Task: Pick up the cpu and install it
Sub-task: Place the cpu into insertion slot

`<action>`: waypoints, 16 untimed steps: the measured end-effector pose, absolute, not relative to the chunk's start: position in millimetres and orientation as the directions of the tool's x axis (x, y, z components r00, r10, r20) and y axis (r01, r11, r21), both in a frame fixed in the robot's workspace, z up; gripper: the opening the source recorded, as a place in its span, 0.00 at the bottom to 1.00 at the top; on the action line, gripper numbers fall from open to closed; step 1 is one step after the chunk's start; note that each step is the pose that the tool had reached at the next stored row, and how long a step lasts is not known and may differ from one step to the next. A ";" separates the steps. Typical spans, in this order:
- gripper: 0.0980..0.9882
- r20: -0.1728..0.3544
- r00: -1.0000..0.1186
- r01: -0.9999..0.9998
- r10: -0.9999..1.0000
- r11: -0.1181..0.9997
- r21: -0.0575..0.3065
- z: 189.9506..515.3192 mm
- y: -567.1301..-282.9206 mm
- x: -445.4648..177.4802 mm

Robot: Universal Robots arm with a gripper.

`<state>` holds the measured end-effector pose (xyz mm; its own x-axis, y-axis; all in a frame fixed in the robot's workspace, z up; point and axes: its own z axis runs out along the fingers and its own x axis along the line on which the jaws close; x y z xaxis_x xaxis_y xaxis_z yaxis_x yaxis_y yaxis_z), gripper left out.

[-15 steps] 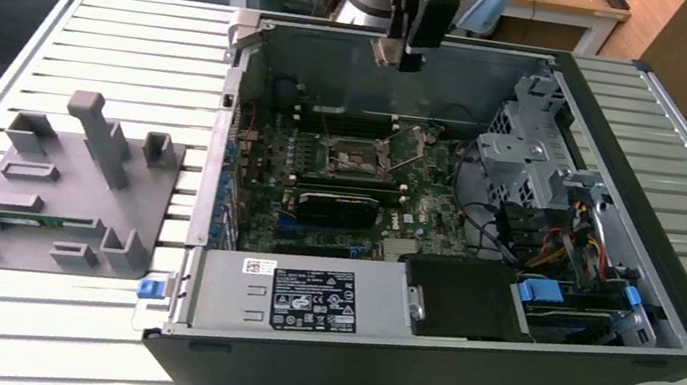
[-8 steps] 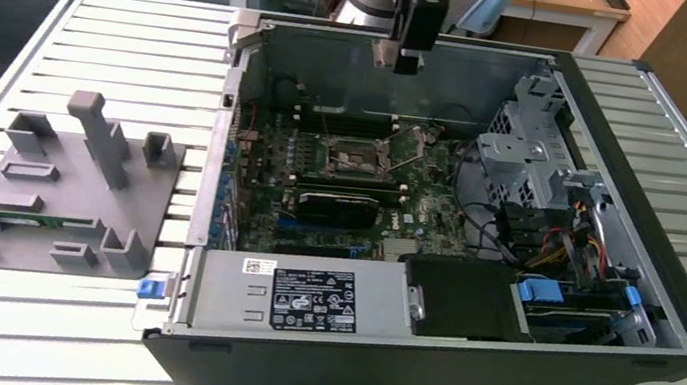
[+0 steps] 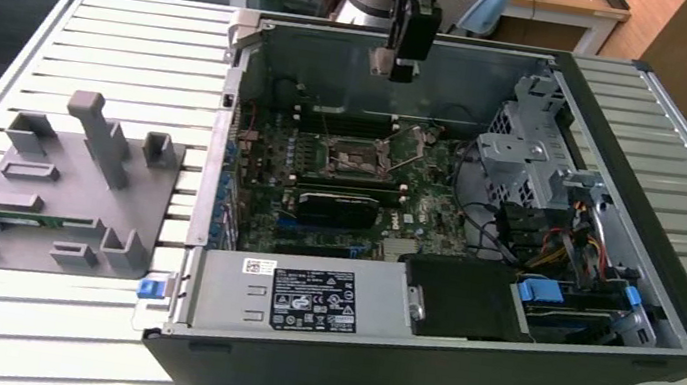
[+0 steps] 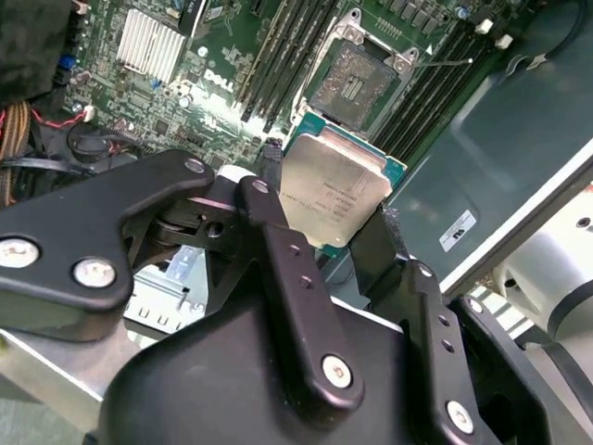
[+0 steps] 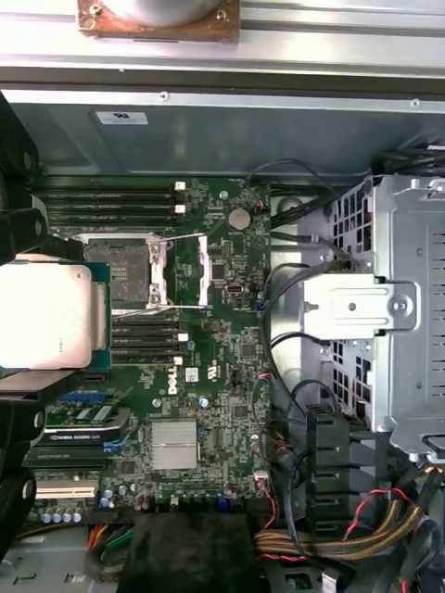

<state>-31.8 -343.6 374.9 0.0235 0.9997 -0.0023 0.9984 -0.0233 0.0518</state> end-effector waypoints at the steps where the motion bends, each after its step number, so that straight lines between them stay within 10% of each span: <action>1: 0.50 -0.002 0.023 0.998 1.000 -0.023 0.052 373.1 -343.6 -31.8; 16: 0.50 -0.002 0.006 0.999 1.000 -0.006 0.052 345.9 -343.6 -31.8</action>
<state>-31.8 -343.6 345.9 0.0060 1.0000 -0.0022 0.9987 -0.0059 0.0516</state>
